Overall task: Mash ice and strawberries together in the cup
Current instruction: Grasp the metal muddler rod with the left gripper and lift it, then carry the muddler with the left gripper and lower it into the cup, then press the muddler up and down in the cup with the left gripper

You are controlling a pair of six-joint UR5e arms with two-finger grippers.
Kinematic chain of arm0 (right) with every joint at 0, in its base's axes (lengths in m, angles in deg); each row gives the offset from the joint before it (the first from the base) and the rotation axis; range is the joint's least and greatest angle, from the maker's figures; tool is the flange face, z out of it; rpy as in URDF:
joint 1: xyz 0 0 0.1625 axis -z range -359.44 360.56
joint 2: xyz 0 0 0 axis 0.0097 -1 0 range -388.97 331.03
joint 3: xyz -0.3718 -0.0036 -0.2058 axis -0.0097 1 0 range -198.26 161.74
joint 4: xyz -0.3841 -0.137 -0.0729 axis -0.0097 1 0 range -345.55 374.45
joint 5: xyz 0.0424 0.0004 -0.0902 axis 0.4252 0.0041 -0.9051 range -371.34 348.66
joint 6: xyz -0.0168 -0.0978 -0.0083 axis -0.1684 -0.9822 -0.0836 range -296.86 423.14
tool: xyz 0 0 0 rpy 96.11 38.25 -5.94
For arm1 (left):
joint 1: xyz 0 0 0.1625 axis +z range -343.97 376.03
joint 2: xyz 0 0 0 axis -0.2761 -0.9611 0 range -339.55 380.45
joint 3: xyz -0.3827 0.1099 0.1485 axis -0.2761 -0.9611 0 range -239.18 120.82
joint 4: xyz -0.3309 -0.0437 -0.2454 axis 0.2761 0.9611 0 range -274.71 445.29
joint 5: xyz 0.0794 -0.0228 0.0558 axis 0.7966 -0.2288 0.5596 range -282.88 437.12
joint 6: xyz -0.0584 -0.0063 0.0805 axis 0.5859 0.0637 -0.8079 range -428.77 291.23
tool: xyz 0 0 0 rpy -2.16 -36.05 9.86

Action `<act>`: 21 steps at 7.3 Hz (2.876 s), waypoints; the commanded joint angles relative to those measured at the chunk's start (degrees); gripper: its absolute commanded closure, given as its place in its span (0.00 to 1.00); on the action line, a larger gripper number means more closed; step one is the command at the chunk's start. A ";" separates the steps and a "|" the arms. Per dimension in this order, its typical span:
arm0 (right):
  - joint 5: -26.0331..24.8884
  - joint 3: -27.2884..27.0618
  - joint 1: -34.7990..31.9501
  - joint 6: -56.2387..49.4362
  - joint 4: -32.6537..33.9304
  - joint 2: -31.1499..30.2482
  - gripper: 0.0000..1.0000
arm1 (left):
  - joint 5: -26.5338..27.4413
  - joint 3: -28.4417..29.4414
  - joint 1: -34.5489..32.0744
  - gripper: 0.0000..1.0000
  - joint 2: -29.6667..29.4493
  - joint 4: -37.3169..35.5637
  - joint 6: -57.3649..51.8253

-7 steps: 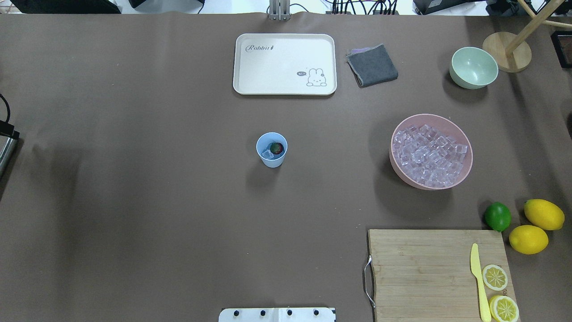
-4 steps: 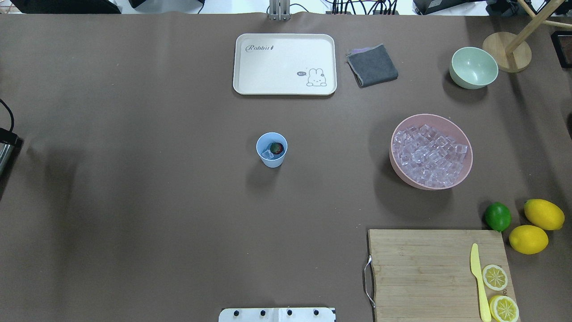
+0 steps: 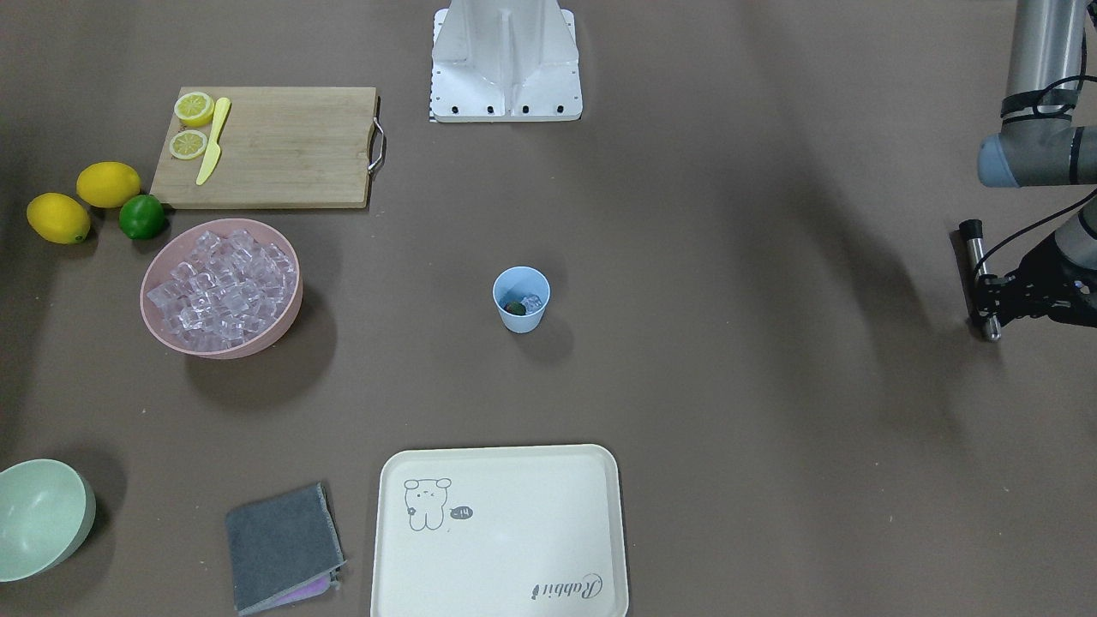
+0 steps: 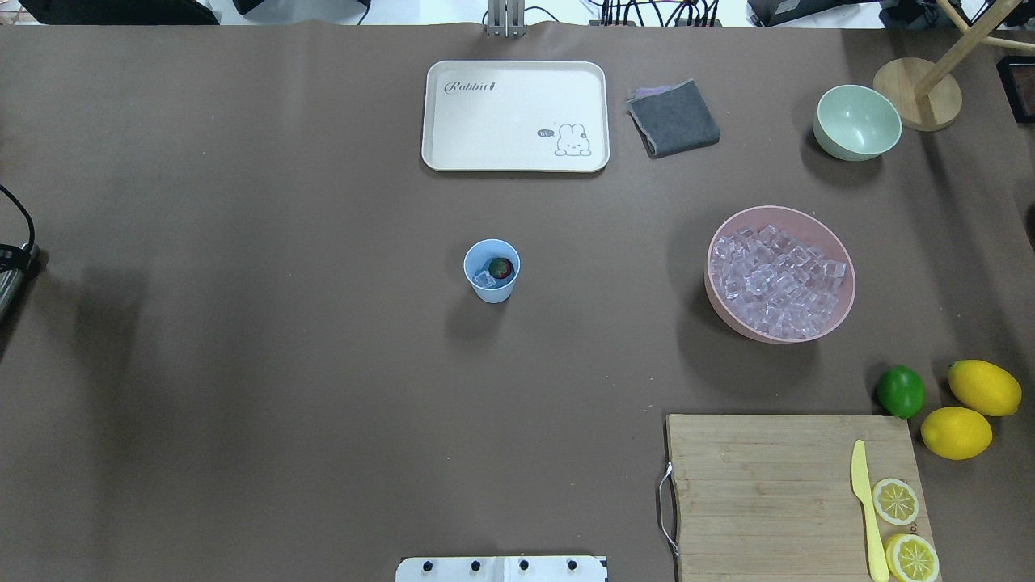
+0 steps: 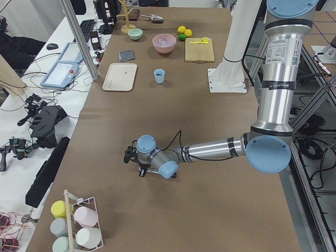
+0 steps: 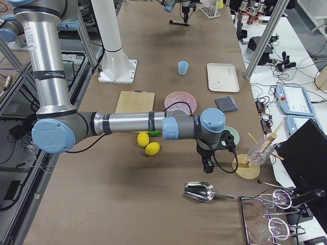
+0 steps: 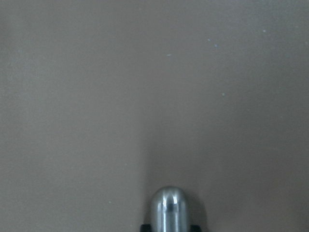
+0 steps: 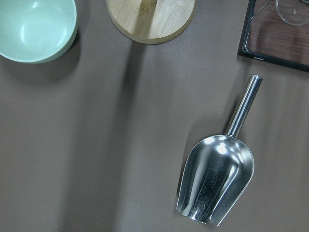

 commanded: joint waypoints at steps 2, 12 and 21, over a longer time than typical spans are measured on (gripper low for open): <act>0.09 -0.11 -0.48 0.01 1.05 0.44 0.01 | -3.53 -6.02 -0.49 1.00 -2.09 -0.74 0.20; 0.17 -1.08 -1.80 0.01 6.33 1.41 0.01 | 29.82 -17.39 26.05 1.00 -19.50 36.12 25.78; 0.35 -2.40 -2.86 -0.08 6.42 1.06 0.01 | 44.78 0.36 32.73 1.00 -37.27 52.86 6.00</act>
